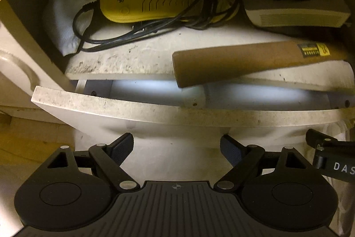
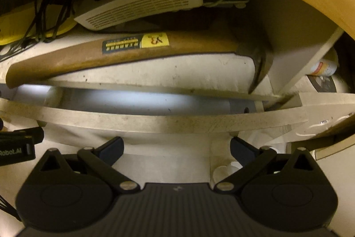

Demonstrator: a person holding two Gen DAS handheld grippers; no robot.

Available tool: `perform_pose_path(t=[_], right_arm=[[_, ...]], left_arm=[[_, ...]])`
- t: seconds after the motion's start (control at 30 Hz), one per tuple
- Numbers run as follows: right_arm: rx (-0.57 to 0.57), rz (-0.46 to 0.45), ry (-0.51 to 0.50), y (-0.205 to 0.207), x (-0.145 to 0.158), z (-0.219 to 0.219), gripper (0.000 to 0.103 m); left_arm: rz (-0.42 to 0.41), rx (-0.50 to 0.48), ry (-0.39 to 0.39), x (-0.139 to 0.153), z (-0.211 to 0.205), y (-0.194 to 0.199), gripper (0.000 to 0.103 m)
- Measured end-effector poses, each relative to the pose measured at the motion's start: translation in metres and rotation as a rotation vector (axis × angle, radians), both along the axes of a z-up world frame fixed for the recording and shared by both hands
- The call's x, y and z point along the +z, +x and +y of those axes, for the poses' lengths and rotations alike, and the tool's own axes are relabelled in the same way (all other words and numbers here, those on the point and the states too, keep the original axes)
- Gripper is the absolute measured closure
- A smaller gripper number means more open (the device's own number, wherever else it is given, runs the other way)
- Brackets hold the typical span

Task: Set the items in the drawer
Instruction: 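Push the drawer front inward with both tools to close it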

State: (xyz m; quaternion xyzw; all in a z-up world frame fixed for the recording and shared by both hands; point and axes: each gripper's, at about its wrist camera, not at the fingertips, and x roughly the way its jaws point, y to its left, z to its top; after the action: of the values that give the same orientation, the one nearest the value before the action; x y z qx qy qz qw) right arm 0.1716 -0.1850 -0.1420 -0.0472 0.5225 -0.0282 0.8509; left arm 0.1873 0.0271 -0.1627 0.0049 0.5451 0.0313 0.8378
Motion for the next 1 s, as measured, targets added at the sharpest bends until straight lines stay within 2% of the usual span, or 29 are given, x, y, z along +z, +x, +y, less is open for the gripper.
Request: perform_pose_path(t=[0.87, 1.0], right_arm=[[0.007, -0.043, -0.002, 0.028, 0.009, 0.011, 0.0], [0.012, -0.041, -0.003, 0.03, 0.009, 0.011, 0.001]], left_arm=[[-0.009, 0.007, 0.002, -0.023, 0.023, 0.026, 0.016], [0.005, -0.028, -0.002, -0.015, -0.003, 0.028, 0.017]])
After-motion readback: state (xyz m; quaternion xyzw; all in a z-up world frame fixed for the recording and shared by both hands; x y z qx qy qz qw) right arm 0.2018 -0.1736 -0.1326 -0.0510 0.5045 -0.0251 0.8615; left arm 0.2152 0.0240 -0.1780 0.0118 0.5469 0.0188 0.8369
